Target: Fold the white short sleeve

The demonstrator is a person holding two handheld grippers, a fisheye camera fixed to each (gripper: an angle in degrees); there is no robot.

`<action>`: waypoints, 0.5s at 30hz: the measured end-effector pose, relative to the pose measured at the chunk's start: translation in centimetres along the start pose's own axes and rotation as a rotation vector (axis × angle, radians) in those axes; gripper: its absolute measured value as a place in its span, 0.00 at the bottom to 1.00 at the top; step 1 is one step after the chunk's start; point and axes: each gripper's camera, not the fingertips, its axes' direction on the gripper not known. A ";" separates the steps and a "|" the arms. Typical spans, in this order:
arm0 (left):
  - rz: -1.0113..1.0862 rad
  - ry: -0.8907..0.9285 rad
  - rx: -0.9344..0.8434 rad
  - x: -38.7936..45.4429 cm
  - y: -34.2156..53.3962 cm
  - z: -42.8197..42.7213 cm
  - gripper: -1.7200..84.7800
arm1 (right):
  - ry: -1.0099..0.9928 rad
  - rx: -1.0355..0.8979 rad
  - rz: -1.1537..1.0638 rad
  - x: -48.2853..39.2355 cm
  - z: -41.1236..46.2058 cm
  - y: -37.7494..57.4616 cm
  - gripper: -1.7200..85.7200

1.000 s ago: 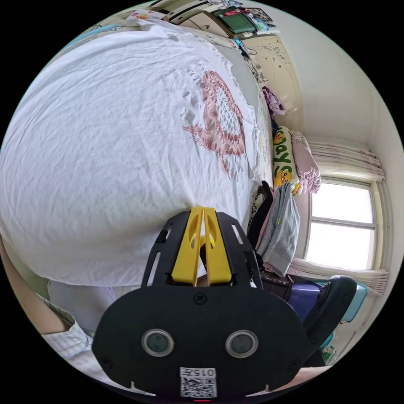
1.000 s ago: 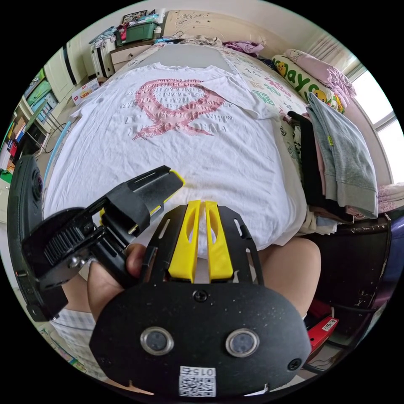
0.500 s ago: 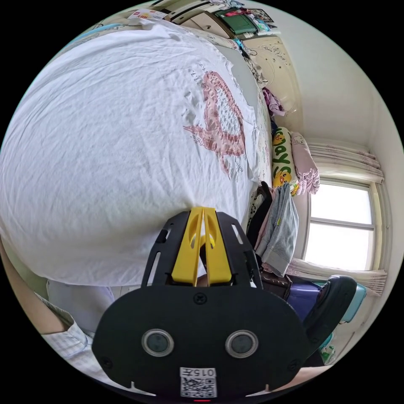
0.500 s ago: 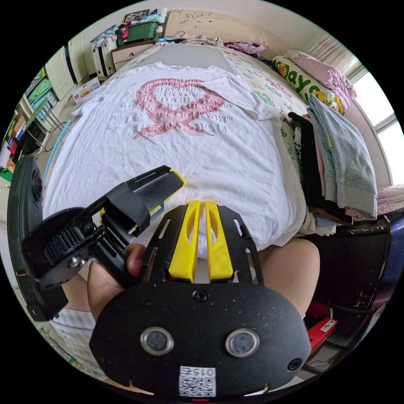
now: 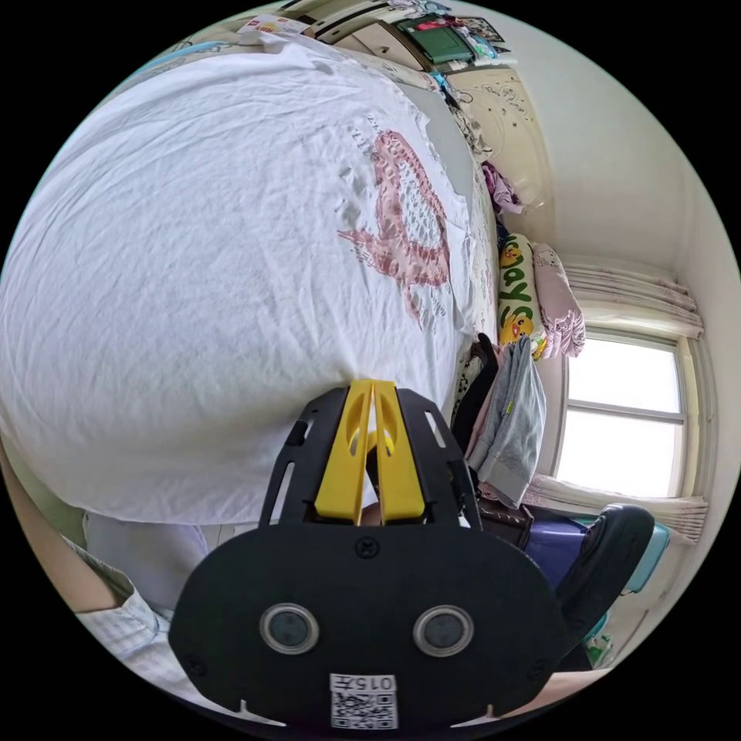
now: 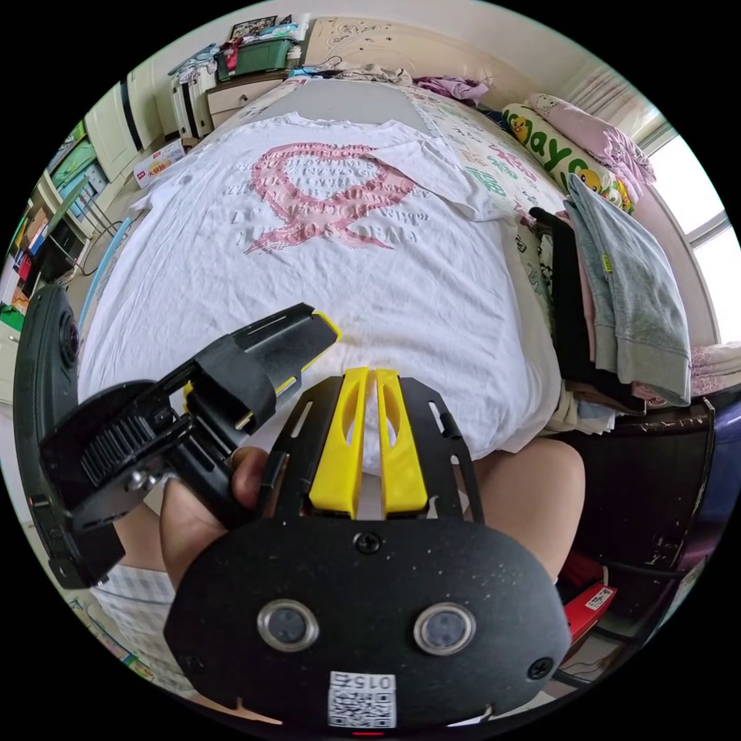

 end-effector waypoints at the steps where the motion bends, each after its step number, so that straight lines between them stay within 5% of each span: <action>1: 0.000 0.001 -0.001 -0.1 -0.1 0.1 0.01 | 0.001 0.000 0.000 0.0 0.1 0.0 0.03; 15: -0.017 0.019 -0.010 -1.2 -1.3 1.9 0.01 | 0.017 -0.018 -0.011 0.0 1.0 -0.9 0.03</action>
